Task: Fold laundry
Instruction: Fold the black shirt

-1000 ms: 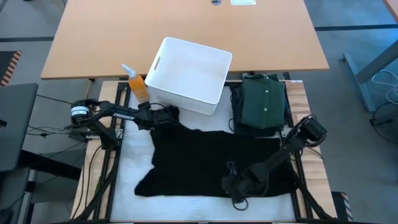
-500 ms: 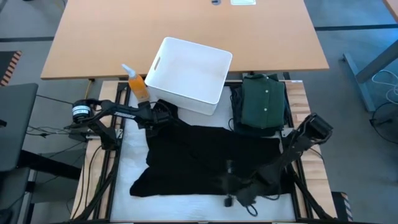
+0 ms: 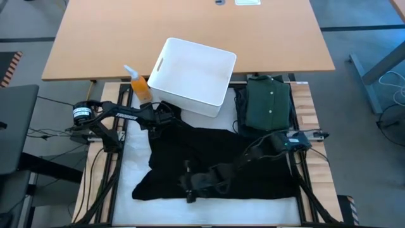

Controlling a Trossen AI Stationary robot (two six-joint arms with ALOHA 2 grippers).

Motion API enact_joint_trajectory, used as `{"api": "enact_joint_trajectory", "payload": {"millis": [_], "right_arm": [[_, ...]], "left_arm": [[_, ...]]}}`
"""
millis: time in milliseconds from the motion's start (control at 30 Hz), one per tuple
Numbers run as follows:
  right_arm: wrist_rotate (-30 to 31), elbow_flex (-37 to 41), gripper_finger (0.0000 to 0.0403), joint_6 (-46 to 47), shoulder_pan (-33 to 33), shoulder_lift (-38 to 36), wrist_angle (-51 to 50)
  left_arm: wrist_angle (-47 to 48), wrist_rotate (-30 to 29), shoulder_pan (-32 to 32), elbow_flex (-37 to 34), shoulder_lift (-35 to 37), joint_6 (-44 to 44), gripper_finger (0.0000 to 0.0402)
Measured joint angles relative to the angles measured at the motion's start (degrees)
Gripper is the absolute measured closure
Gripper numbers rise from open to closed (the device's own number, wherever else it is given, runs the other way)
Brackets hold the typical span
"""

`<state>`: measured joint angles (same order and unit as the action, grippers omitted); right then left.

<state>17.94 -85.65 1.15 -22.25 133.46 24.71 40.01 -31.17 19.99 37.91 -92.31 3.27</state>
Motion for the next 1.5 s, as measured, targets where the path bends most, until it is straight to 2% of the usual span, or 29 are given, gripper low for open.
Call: {"api": "enact_joint_trajectory", "payload": {"millis": [167,267,367,467,567,600,667,800,867,933,1033,1133,1200,1367,1500], "right_arm": [[-3.54,-11.99,0.0333,5.22,-0.48,5.23,-18.07],[-6.33,-14.79,0.0333,8.62,-1.19,5.18,-25.15],[-8.48,-14.72,0.0333,6.97,-2.14,3.6,-28.74],[-13.16,-14.6,0.0333,4.92,-3.22,2.47,-29.81],[-13.65,-14.58,0.0333,4.39,-4.41,1.61,-29.7],[-12.75,-14.58,0.0333,3.52,-4.72,1.23,-29.35],[-6.81,-14.58,0.0333,2.31,-5.37,0.27,-28.73],[12.35,-14.53,0.0333,1.52,-5.98,-3.98,-30.19],[19.08,-14.59,0.0333,1.39,-6.13,-7.11,-33.37],[22.84,-14.25,0.0333,3.99,-6.59,-10.77,-41.4],[23.23,-10.48,0.0333,13.94,-8.37,-16.23,-55.84],[23.11,-1.27,0.0333,25.19,-11.19,-21.07,-60.31],[22.09,6.0,0.0333,30.61,-13.5,-24.0,-58.25],[19.98,19.75,0.0333,39.41,-18.71,-28.01,-44.42],[20.54,24.63,0.0333,40.86,-20.49,-28.17,-36.66]], "left_arm": [[0.84,-0.48,0.02,0.0,-0.05,-1.1,0.0401],[0.83,-0.82,0.52,-0.04,-0.07,-2.22,0.0401],[0.85,-0.79,1.64,-0.04,-0.05,-2.43,0.0401],[0.86,-0.58,2.72,-0.02,-0.03,-2.45,0.0401],[0.88,-0.62,3.38,-0.04,-0.03,-2.5,0.0401],[0.88,-0.6,3.66,-0.04,-0.03,-2.54,0.0401],[0.88,-0.61,4.08,-0.04,-0.03,-2.79,0.0401],[1.92,0.79,4.1,0.87,0.15,-2.77,0.0401],[4.62,2.62,3.54,2.44,0.32,-1.98,0.0401],[9.16,4.22,2.79,4.06,0.42,-1.11,0.0401],[16.1,5.09,2.15,6.21,1.31,-0.63,0.0401],[19.68,3.88,1.61,6.88,3.58,-0.23,0.0401],[20.45,3.55,1.18,7.02,5.56,0.11,0.0401],[23.76,2.54,0.52,7.06,12.4,1.1,0.0401],[24.1,8.48,-0.49,7.1,20.04,4.59,0.0401]]}}
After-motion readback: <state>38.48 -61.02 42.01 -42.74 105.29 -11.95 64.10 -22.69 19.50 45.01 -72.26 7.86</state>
